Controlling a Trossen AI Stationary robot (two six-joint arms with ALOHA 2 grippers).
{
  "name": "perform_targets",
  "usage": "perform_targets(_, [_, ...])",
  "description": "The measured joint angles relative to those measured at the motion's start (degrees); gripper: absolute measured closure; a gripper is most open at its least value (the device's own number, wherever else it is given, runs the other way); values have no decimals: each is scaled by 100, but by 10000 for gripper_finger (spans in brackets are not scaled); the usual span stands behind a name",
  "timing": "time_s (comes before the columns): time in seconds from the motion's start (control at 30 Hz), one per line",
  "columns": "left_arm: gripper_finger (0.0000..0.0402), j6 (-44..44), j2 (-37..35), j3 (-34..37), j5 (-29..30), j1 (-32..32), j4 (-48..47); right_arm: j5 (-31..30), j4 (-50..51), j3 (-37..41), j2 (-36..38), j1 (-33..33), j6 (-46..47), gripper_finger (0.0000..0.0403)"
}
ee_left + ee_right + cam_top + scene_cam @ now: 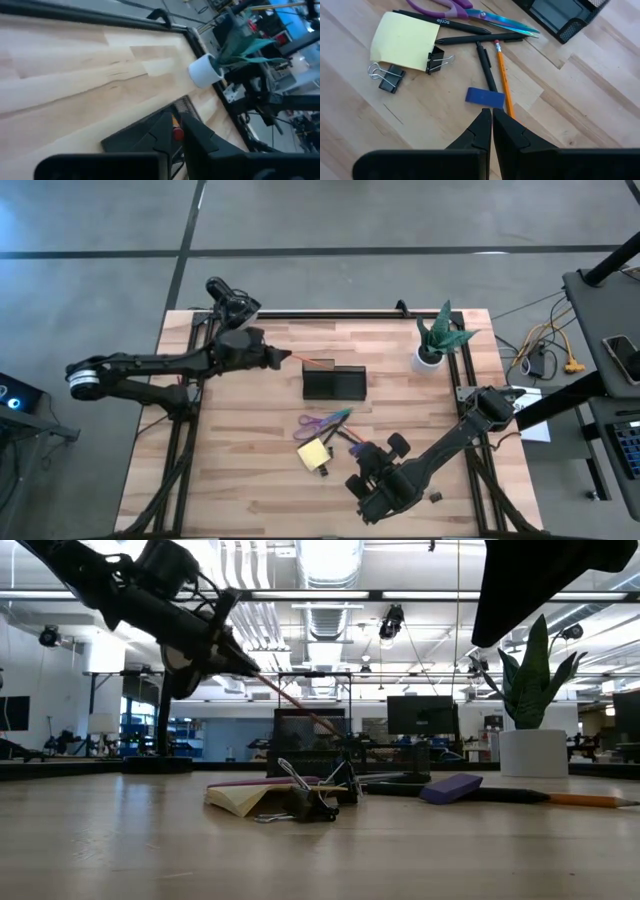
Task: Pick and place office supplies into organizer
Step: Put the left orange pencil into the black desk organizer
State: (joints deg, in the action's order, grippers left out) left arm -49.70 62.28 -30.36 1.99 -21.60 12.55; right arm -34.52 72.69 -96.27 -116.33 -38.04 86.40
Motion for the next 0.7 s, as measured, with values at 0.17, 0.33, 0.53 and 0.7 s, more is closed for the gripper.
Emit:
perform_targets(0.17, [396, 572, -306, -344, 29, -5, -621, 2, 45, 2, 0, 0, -1, 394])
perform_targets(0.33, [397, 1216, -543, -764, 148, -1, -1594, 7, 60, 4, 1, 23, -146, 394])
perform_targets(0.53, [397, 1712, -611, -1067, 141, 1, -1938, 4, 76, 15, 2, 96, -246, 394])
perform_targets(0.7, [397, 2340, -414, -1367, 134, 79, -2395, 7, 78, 15, 2, 131, -262, 394])
